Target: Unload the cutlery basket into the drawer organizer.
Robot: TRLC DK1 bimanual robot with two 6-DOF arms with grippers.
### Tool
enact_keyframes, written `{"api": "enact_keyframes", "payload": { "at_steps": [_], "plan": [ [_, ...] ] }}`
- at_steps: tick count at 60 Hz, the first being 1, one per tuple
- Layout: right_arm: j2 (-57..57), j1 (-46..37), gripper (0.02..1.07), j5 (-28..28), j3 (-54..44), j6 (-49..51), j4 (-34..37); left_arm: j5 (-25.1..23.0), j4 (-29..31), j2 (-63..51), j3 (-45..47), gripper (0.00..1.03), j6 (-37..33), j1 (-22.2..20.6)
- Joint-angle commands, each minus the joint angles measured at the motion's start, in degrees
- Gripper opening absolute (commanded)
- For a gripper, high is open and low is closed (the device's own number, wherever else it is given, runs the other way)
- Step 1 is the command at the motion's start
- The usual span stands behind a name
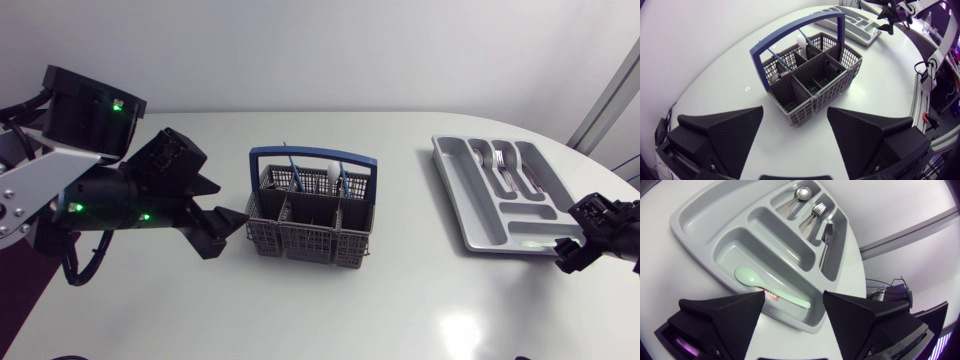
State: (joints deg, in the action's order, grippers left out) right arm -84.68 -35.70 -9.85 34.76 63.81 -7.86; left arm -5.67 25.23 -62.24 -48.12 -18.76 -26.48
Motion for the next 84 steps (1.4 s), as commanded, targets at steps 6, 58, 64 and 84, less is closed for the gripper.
{"api": "enact_keyframes", "payload": {
  "at_steps": [6,58,64,84],
  "plan": [
    [12.00,4.59,0.95,-1.14,-0.84,-4.40,9.35,0.13,0.52,1.51,4.26,0.89,-2.77,1.96],
    [-7.25,48.01,0.13,-13.53,27.38,-50.54,21.83,-0.30,-18.91,-18.80,9.53,0.24,-1.71,2.57],
    [-8.92,48.27,0.13,-16.70,30.28,-51.68,24.38,-0.48,-20.49,-20.91,8.30,0.24,-1.19,2.13],
    [-2.06,54.42,0.12,-21.62,25.53,-49.75,33.08,-1.10,-25.15,-26.71,4.26,0.24,-1.63,4.16]
  ]
}}
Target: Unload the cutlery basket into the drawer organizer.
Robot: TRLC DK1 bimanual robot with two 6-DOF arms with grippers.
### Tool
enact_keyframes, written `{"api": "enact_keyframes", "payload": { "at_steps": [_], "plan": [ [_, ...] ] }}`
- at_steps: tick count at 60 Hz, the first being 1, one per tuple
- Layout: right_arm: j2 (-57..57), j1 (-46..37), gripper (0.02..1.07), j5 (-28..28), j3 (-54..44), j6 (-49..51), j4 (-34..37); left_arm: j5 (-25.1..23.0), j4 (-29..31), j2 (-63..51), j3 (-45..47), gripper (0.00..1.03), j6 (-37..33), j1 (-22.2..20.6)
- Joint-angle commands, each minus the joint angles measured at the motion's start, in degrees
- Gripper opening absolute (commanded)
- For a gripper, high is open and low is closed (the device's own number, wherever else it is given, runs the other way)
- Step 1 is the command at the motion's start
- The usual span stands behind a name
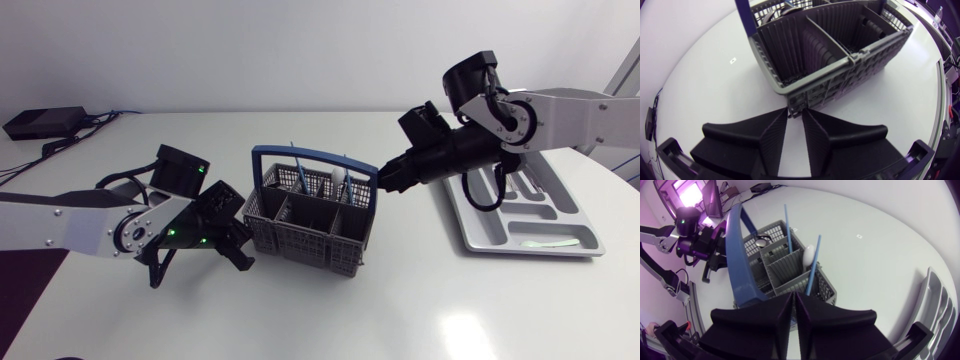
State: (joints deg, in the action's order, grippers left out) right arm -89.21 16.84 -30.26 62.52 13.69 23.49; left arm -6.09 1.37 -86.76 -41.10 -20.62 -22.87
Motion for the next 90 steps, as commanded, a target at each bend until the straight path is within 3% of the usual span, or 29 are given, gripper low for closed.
{"api": "enact_keyframes", "payload": {
  "at_steps": [1,16,24,39,69,75,80,85,90],
  "plan": [
    [2.90,2.23,0.12,-1.29,-2.58,0.46,2.00,-0.77,-1.37,-2.45,-2.93,0.24,0.23,0.72],
    [10.99,5.13,0.13,-0.85,-7.94,-0.33,4.90,-1.47,-3.21,-6.58,-7.85,0.25,-0.38,2.75],
    [12.13,-1.37,0.36,0.82,-10.40,0.02,4.02,-1.65,-2.16,-4.65,-6.53,0.25,-0.38,3.10],
    [8.17,-4.10,0.35,7.76,-13.74,0.02,-4.41,-1.91,-0.93,-0.34,-3.46,0.25,-0.03,0.37],
    [8.44,5.48,0.35,6.35,-15.68,-2.79,-1.25,-1.91,-1.63,-11.94,-13.30,0.25,0.14,-0.33],
    [10.55,5.66,0.35,8.73,-16.20,-3.76,-1.16,-1.82,-1.54,-13.61,-15.59,0.25,0.14,0.37],
    [12.48,4.69,0.36,8.64,-16.73,-4.20,-1.16,-1.82,-0.93,-12.73,-15.24,0.33,-0.12,0.99],
    [14.59,4.52,0.50,8.38,-17.08,-4.64,-0.55,-1.82,-0.66,-10.45,-13.57,0.39,-0.38,1.52],
    [15.12,4.69,0.53,7.94,-16.55,-5.34,-0.37,-1.74,0.22,-6.40,-11.11,0.46,-0.47,1.52]
  ]
}}
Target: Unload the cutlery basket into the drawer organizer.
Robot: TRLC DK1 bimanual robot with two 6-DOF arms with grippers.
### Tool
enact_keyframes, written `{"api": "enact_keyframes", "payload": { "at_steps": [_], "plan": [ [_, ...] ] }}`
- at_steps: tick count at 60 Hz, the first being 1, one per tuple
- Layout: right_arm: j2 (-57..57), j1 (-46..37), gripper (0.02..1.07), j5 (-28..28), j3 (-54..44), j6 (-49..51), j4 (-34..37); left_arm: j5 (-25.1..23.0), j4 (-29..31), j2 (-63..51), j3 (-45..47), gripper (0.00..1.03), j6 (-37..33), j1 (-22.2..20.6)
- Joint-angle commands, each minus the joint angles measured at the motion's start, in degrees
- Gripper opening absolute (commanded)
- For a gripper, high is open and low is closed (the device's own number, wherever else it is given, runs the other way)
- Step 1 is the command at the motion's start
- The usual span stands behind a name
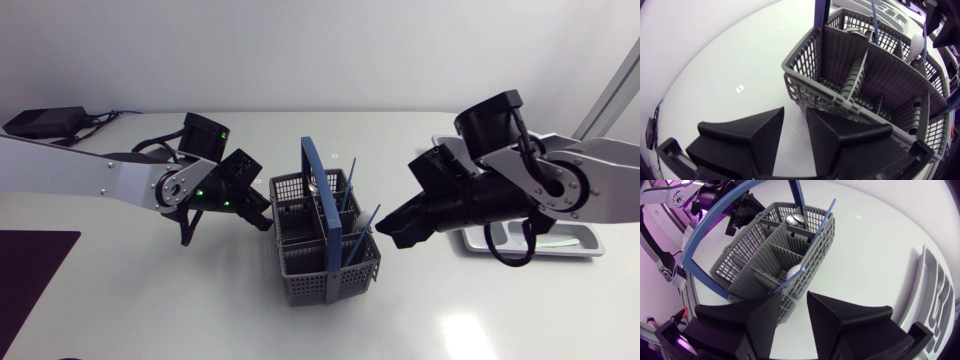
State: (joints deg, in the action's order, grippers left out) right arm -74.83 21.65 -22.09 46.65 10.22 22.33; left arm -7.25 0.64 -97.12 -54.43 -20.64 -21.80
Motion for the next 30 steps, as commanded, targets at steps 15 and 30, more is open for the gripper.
{"api": "enact_keyframes", "payload": {
  "at_steps": [15,30],
  "plan": [
    [-3.04,-0.29,0.52,-2.44,4.32,-3.19,1.84,-0.58,3.40,13.63,6.71,0.46,-0.54,0.44],
    [-7.44,0.24,0.38,-3.75,7.93,-4.15,3.16,-0.58,4.98,17.49,7.94,0.46,-0.36,0.09]
  ]
}}
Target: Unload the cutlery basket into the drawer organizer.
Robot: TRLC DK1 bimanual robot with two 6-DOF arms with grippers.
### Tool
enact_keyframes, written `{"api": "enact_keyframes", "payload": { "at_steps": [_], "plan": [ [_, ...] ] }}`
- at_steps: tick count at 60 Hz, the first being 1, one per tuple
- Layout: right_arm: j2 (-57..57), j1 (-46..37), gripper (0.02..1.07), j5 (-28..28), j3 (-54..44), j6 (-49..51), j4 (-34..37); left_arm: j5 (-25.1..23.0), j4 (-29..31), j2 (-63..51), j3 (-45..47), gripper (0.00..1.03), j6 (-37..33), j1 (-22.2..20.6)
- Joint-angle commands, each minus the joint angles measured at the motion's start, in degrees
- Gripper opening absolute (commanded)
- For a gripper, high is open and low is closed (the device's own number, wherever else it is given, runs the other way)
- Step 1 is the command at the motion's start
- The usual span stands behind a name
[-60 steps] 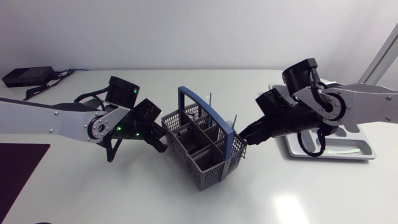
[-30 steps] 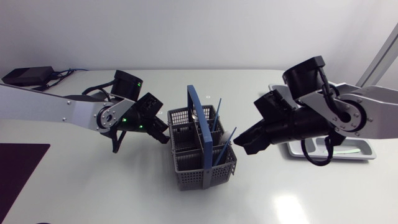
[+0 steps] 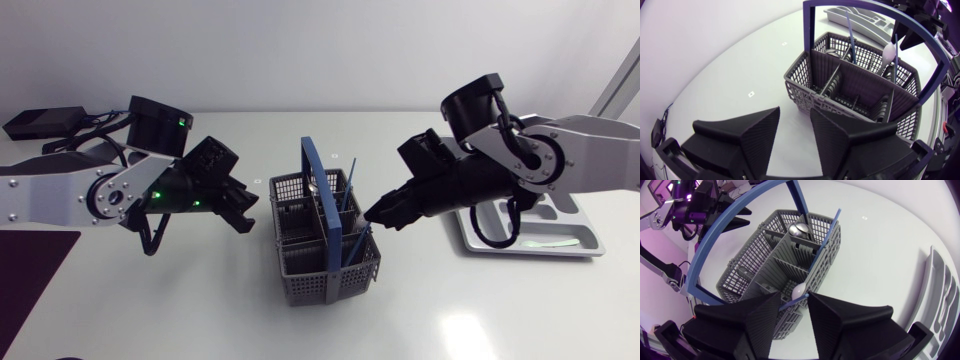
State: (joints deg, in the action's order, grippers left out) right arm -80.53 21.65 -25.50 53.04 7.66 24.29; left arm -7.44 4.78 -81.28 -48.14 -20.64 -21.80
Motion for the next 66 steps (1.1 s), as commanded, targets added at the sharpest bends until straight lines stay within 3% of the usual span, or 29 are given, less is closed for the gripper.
{"api": "enact_keyframes", "payload": {
  "at_steps": [1,6,15,21,43,47,50,53,58,66],
  "plan": [
    [-1.82,0.32,0.37,-0.43,1.63,-1.60,1.28,-0.38,0.94,1.82,1.65,0.46,-0.36,0.01],
    [-2.35,0.41,0.29,-0.87,1.98,-1.60,2.07,-0.38,1.29,2.53,1.82,0.46,-0.19,-0.35],
    [-2.70,1.20,0.29,-1.05,1.46,-1.51,3.04,-0.38,1.46,2.96,2.26,0.46,0.08,-1.05],
    [-3.40,1.99,0.20,-1.05,1.63,-1.24,3.04,-0.47,1.46,3.05,2.26,0.46,0.08,-1.75],
    [-7.10,4.10,0.21,-0.43,3.83,-1.24,2.25,-0.29,1.64,3.84,2.70,0.46,0.43,-2.98],
    [-7.36,4.19,0.32,-0.43,4.09,-1.33,2.25,-0.29,1.73,4.11,2.79,0.46,0.60,-3.16],
    [-7.62,4.54,0.33,-0.08,4.27,-1.42,2.16,-0.20,1.73,4.11,2.79,0.46,0.69,-3.16],
    [-8.06,4.63,0.30,0.36,4.44,-1.42,1.99,-0.20,1.73,4.11,2.79,0.46,0.69,-3.25],
    [-8.77,4.98,0.17,0.80,4.97,-1.42,1.99,-0.20,1.73,4.11,2.79,0.46,0.96,-3.51],
    [-8.15,6.04,0.12,1.77,4.62,-1.16,1.81,-0.20,1.64,4.19,3.05,0.46,1.04,-3.60]
  ]
}}
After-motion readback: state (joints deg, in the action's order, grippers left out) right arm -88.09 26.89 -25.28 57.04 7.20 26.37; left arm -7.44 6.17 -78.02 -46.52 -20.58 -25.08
